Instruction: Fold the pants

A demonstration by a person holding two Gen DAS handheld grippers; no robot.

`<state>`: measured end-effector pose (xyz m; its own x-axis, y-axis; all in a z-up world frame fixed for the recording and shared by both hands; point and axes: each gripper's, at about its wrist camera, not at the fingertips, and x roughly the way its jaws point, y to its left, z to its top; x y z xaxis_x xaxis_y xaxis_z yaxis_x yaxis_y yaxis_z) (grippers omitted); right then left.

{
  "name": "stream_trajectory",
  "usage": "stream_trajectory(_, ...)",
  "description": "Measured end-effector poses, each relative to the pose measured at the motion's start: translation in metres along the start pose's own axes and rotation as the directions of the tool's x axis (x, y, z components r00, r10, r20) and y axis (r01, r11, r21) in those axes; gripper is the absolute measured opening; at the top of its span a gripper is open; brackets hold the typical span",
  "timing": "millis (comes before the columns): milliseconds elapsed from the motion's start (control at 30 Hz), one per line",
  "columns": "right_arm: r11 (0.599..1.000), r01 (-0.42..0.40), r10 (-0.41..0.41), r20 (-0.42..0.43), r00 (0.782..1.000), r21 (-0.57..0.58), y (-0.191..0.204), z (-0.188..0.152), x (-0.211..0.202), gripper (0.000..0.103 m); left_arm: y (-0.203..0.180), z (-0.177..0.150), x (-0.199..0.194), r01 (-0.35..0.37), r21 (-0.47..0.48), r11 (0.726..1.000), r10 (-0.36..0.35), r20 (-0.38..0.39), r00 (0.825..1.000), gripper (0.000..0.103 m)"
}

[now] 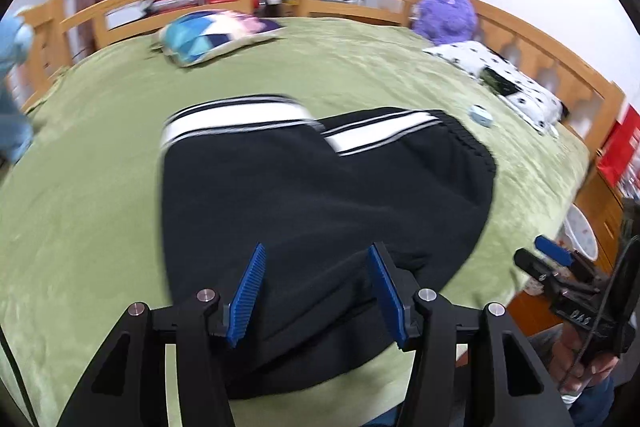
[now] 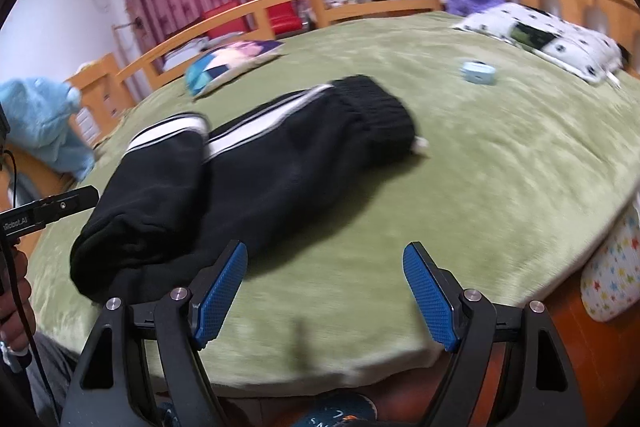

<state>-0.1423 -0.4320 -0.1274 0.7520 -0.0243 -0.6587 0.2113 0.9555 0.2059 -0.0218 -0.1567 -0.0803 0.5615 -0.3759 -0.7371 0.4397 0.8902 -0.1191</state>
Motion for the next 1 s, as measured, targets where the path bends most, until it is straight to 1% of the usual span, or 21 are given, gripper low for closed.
stream_trajectory(67,0.999,-0.041,0.041,-0.003,0.999,-0.009,0.016,0.007,0.003,0.076,0.017,-0.007,-0.004,-0.020,-0.029,0.999,0.020,-0.004,1.000,0.054)
stream_trajectory(100,0.998,-0.060,0.060,-0.015,0.998,-0.007,0.023,0.010,0.006,0.072,0.027,-0.011,-0.007,-0.035,-0.043,0.998,0.035,-0.007,0.999,0.054)
stream_trajectory(133,0.997,-0.083,0.083,-0.033,0.996,-0.002,0.031,0.014,0.011,0.070,0.034,-0.014,-0.009,-0.043,-0.051,0.998,0.043,-0.009,0.999,0.054)
stream_trajectory(267,0.991,-0.132,0.132,-0.081,0.988,0.008,0.060,0.035,0.034,0.070,0.064,-0.028,-0.019,-0.084,-0.079,0.993,0.083,-0.013,0.996,0.055)
stream_trajectory(400,0.989,-0.146,0.147,-0.140,0.979,0.013,0.080,0.048,0.067,0.071,0.090,-0.040,-0.027,-0.116,-0.107,0.987,0.115,-0.012,0.993,0.056)
stream_trajectory(467,0.988,-0.151,0.153,-0.177,0.972,0.026,0.086,0.049,0.086,0.071,0.103,-0.046,-0.029,-0.123,-0.122,0.985,0.121,-0.016,0.992,0.057)
stream_trajectory(567,0.989,-0.145,0.150,-0.255,0.955,0.038,0.094,0.039,0.124,0.071,0.119,-0.055,-0.030,-0.122,-0.150,0.981,0.119,-0.027,0.993,0.057)
stream_trajectory(600,0.987,-0.150,0.160,-0.267,0.950,0.056,0.095,0.035,0.132,0.071,0.124,-0.058,-0.029,-0.121,-0.161,0.980,0.117,-0.033,0.993,0.057)
stream_trajectory(667,0.984,-0.158,0.173,-0.249,0.953,0.080,0.097,0.033,0.135,0.073,0.134,-0.063,-0.027,-0.113,-0.184,0.976,0.106,-0.045,0.993,0.057)
stream_trajectory(700,0.980,-0.180,0.197,-0.253,0.947,0.088,0.098,0.035,0.137,0.073,0.138,-0.066,-0.025,-0.108,-0.198,0.974,0.100,-0.050,0.994,0.057)
stream_trajectory(733,0.972,-0.209,0.229,-0.268,0.936,0.104,0.100,0.035,0.140,0.067,0.141,-0.068,-0.023,-0.105,-0.210,0.972,0.096,-0.053,0.994,0.057)
stream_trajectory(767,0.963,-0.240,0.267,-0.283,0.921,0.127,0.100,0.035,0.142,0.058,0.145,-0.069,-0.020,-0.097,-0.228,0.969,0.086,-0.060,0.995,0.058)
stream_trajectory(800,0.950,-0.271,0.306,-0.295,0.905,0.153,0.100,0.034,0.144,0.039,0.148,-0.071,-0.017,-0.090,-0.244,0.966,0.075,-0.068,0.995,0.057)
stream_trajectory(867,0.953,-0.268,0.298,-0.273,0.915,0.142,0.101,0.035,0.140,0.025,0.152,-0.072,-0.012,-0.068,-0.274,0.959,0.046,-0.088,0.995,0.057)
stream_trajectory(900,0.951,-0.279,0.305,-0.268,0.914,0.131,0.103,0.037,0.137,0.019,0.154,-0.071,-0.010,-0.048,-0.288,0.956,0.022,-0.095,0.995,0.057)
stream_trajectory(967,0.947,-0.295,0.318,-0.234,0.919,0.129,0.104,0.046,0.125,0.017,0.153,-0.067,-0.008,-0.029,-0.297,0.954,0.000,-0.097,0.995,0.057)
stream_trajectory(1000,0.939,-0.316,0.338,-0.203,0.919,0.134,0.103,0.056,0.117,0.017,0.152,-0.063,-0.008,-0.029,-0.297,0.954,0.000,-0.096,0.995,0.057)
